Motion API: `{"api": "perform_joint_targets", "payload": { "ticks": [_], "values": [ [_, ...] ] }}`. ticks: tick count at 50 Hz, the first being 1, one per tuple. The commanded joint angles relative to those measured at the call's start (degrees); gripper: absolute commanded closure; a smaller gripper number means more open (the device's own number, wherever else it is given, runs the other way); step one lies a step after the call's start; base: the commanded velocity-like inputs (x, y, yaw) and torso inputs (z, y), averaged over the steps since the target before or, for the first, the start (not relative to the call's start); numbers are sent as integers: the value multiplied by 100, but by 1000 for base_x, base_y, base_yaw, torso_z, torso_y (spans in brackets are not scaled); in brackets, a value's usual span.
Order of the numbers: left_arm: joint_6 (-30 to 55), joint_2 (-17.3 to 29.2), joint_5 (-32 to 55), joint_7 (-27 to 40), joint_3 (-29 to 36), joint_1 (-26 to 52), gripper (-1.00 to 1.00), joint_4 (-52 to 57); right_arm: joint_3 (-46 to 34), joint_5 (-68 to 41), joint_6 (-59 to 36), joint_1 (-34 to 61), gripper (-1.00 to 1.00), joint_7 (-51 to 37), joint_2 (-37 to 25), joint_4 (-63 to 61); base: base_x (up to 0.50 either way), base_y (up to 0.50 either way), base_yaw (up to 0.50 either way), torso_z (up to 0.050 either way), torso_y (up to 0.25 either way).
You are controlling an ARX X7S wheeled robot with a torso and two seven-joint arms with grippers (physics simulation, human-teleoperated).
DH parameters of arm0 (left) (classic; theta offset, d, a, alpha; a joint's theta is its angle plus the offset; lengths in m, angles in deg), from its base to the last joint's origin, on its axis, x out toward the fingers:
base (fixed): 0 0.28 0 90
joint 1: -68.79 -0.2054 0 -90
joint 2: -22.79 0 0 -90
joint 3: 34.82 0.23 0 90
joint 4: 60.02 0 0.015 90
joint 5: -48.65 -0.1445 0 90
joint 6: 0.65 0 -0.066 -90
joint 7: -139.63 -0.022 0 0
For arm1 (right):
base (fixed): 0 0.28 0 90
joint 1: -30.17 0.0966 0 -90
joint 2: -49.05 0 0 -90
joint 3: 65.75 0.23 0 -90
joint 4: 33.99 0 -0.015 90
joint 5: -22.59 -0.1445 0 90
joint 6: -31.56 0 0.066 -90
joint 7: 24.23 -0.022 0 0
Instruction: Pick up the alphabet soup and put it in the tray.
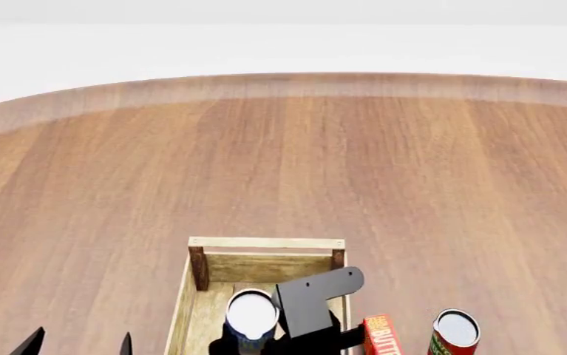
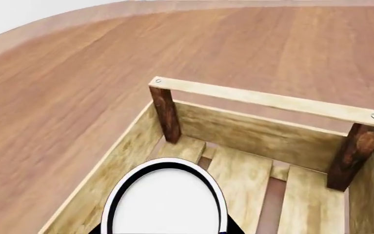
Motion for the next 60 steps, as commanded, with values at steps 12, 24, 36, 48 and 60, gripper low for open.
{"api": "perform_joint_targets", "payload": {
  "ticks": [12,24,36,48,60],
  "values": [
    [-20,55,67,23,-7,-15,-100,48,-254,188,431,565,100,232,316,1287,0,0,0,0,1],
    [-37,66,90,40,1,-36,-100,65,-403,157,464,701,100,257,371,1615,0,0,0,0,1],
    [-37,81,104,61,15,-39,-100,80,-554,109,534,780,100,265,407,1837,0,0,0,1,1],
    [-36,92,106,80,36,-29,-100,82,-645,4,572,882,100,275,446,2078,0,0,0,0,0],
    [-35,105,116,101,51,-22,-100,99,-760,-100,606,985,100,251,472,2302,0,0,0,0,1]
  ]
}}
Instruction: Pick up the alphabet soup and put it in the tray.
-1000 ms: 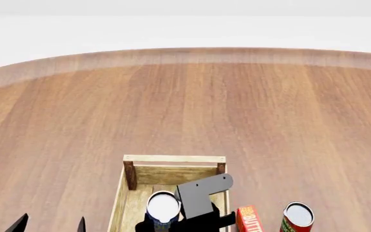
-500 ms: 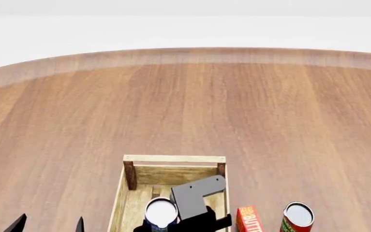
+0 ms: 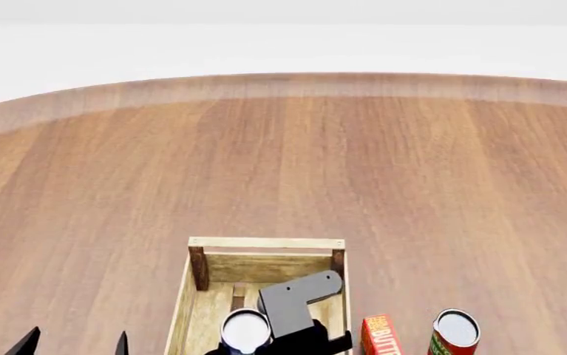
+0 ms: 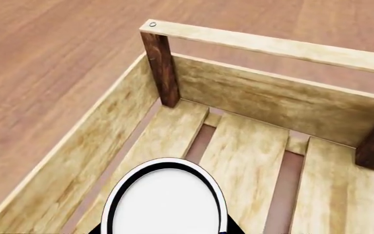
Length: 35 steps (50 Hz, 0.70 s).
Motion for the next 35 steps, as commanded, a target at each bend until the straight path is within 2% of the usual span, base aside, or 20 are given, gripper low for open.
{"api": "perform_joint_targets", "payload": {
  "ticks": [1,28,29,35],
  "values": [
    [-3,11,5,16,19,5,-100,11,-79,-33,50,138,100,38,33,105,0,0,0,0,0],
    [-39,25,42,46,39,15,-100,-35,-368,-308,99,256,100,-13,25,248,0,0,0,0,0],
    [-35,28,43,47,41,17,-100,-30,-354,-335,110,275,-100,-5,28,280,0,0,0,0,0],
    [-25,34,42,57,53,30,-100,-17,-369,-440,-50,196,-100,-128,-83,-108,0,0,0,0,0]
  ]
}}
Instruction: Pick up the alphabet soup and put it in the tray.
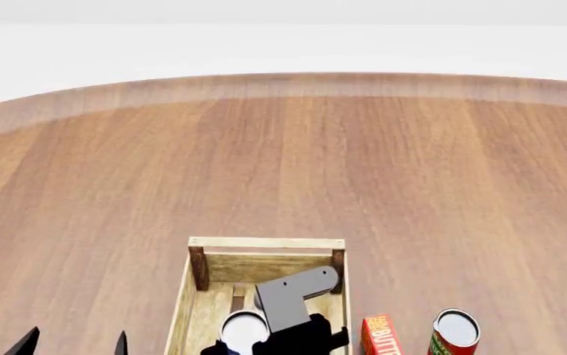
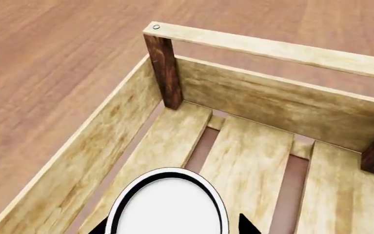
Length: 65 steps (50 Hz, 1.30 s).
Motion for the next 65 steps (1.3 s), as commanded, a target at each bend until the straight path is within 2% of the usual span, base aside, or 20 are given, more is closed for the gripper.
{"api": "perform_joint_targets", "payload": {
  "ticks": [1,20,33,53,65],
  "values": [
    [8,10,7,17,19,16,-100,10,-43,-108,-152,-34,-100,-110,-118,-433,0,0,0,0,0],
    [13,34,6,48,63,0,-100,81,153,-678,-1009,-655,-100,-797,-830,-2989,0,0,0,0,0],
    [38,65,17,82,79,-22,-100,155,446,-1095,-1256,-1030,-100,-1274,-1166,-4497,0,0,0,0,0],
    [112,177,61,173,50,-83,-100,444,770,-1230,-986,-1897,-100,-1953,-1753,-6434,0,0,0,0,0],
    [215,266,71,248,59,-135,-100,752,795,-749,-619,-2246,-100,-2353,-2039,-7149,0,0,0,0,0]
  ]
}}
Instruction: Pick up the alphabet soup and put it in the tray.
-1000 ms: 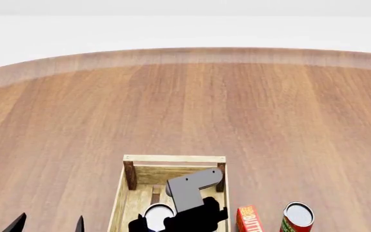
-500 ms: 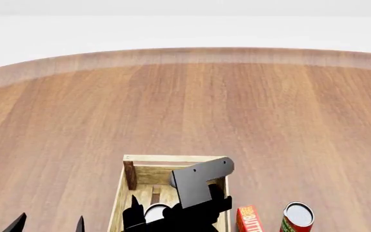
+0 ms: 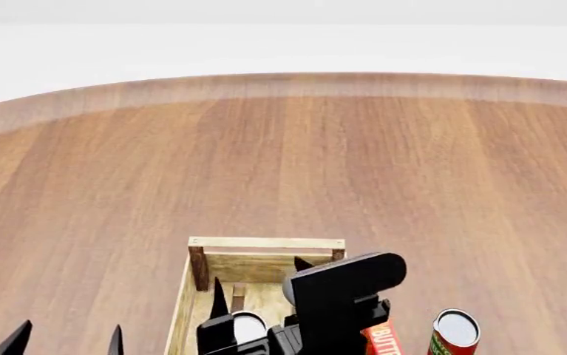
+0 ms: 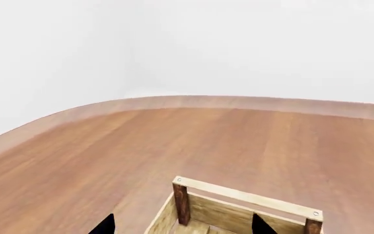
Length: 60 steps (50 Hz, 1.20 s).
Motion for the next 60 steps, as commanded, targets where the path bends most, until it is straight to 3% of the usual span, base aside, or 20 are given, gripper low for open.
{"api": "perform_joint_targets", "payload": {
  "ticks": [1,60],
  "values": [
    [67,71,13,56,3,-40,-100,227,112,187,231,-347,-100,-345,-267,-759,0,0,0,0,0],
    [378,522,138,442,-113,-371,-100,1803,757,-130,-13,-721,-100,-1518,-1003,-3211,0,0,0,0,0]
  ]
}}
